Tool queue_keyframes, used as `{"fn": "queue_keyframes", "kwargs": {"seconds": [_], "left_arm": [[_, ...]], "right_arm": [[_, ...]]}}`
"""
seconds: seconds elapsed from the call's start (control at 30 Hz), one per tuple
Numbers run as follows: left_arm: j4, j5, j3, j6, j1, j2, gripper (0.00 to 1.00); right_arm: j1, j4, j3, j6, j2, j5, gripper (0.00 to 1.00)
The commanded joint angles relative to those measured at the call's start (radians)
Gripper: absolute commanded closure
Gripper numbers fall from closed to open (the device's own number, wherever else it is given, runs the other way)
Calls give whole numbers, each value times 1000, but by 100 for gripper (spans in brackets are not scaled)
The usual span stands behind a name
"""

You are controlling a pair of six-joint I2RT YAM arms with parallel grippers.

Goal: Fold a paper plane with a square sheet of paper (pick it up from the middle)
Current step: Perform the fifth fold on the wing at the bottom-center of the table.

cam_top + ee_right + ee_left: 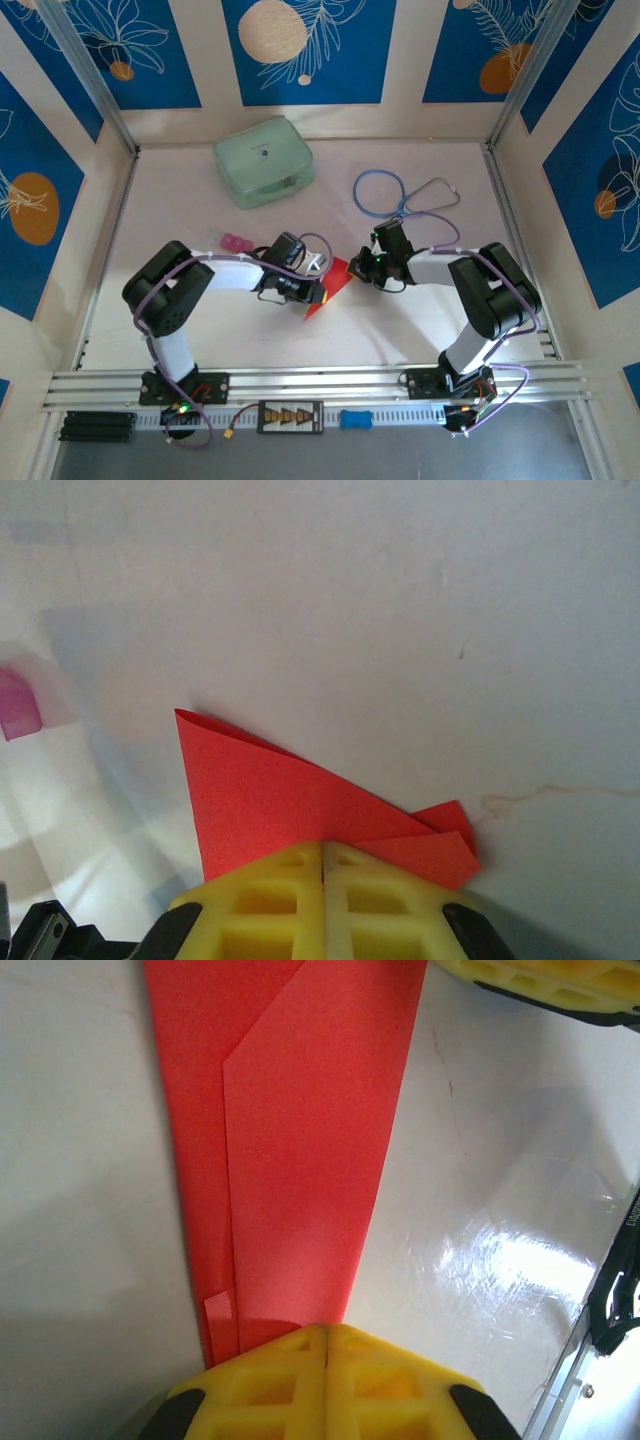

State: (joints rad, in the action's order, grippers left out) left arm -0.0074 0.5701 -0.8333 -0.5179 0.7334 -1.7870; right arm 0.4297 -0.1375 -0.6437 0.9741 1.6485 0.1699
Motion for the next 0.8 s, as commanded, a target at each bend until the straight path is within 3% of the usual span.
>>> {"fn": "queue_keyframes", "kwargs": {"seconds": [0.0,0.33,0.53,0.77], "left_arm": [[-157,-16,-1,-5,1,35,100],[-79,33,-124,-70,19,35,100],[-140,23,-233,-54,29,-85,97],[-187,-8,-210,-19,43,-124,94]], "right_arm": [[-17,38,38,2,36,-41,95],[-21,77,27,-17,46,-38,95],[-21,88,22,-20,58,-26,95],[-23,99,19,-25,76,-27,95]]}}
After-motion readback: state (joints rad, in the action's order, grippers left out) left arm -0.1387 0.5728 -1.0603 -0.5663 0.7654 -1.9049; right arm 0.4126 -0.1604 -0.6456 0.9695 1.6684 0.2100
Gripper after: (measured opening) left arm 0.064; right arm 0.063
